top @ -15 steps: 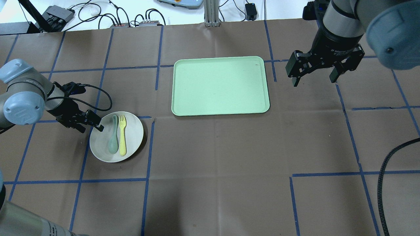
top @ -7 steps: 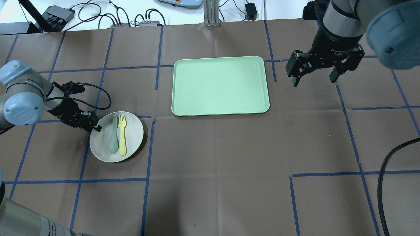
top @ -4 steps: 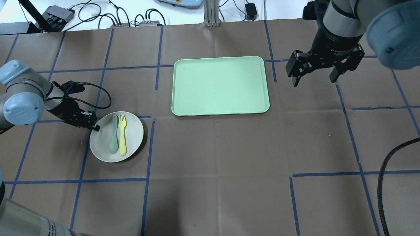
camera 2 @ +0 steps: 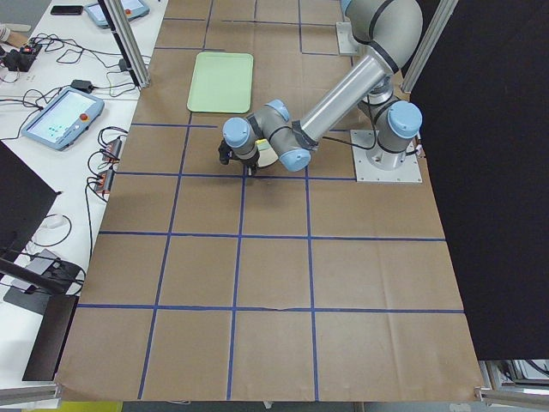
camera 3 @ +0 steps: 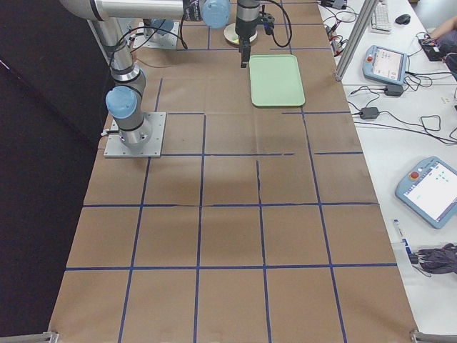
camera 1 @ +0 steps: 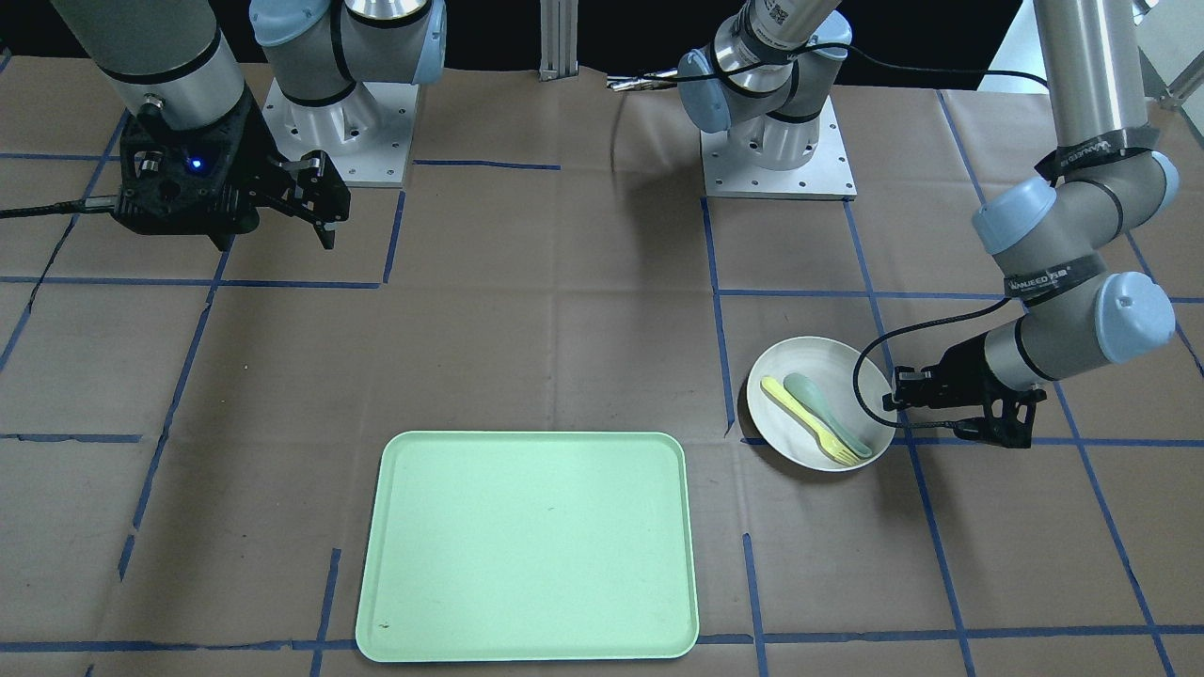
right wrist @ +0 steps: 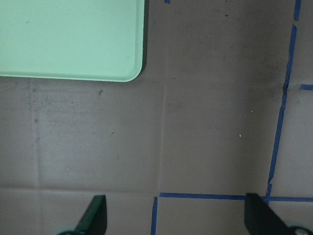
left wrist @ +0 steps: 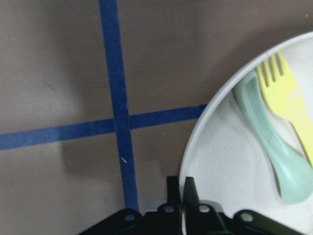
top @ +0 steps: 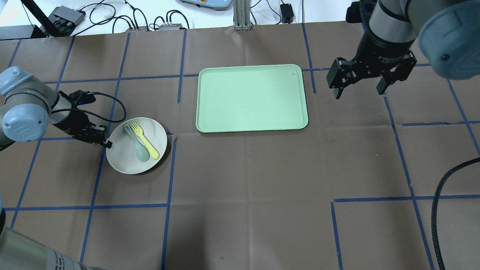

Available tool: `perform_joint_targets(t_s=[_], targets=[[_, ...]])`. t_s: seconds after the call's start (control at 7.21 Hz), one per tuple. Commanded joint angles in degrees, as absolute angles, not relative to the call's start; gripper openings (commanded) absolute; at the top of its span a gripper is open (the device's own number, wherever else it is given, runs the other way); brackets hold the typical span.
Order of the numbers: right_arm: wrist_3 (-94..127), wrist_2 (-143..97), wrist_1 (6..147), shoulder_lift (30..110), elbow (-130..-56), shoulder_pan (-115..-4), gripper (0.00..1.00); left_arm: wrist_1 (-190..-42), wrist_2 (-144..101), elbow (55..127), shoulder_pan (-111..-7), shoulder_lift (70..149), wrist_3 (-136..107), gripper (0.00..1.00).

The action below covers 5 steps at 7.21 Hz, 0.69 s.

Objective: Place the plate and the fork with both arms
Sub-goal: 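Close the left gripper on the plate rim and lift it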

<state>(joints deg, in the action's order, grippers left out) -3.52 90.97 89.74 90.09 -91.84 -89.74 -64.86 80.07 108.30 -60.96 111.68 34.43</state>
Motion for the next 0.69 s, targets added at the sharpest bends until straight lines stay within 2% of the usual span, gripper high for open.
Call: perform_joint_targets(t_s=[0.0, 0.28, 0.55], targets=[[-3.5, 91.0, 89.7, 90.1, -91.8, -89.7, 1.00, -64.9, 79.8, 107.7, -61.2, 111.1, 34.1, 0.05], [-3.5, 91.0, 89.7, 90.1, -91.8, -89.7, 1.00, -64.9, 72.9, 106.7, -62.3, 112.6, 30.9, 0.00], [-3.5, 91.0, 89.7, 90.1, -91.8, -89.7, 1.00, -65.9, 72.8, 102.8, -67.2, 112.3, 30.2, 0.00]])
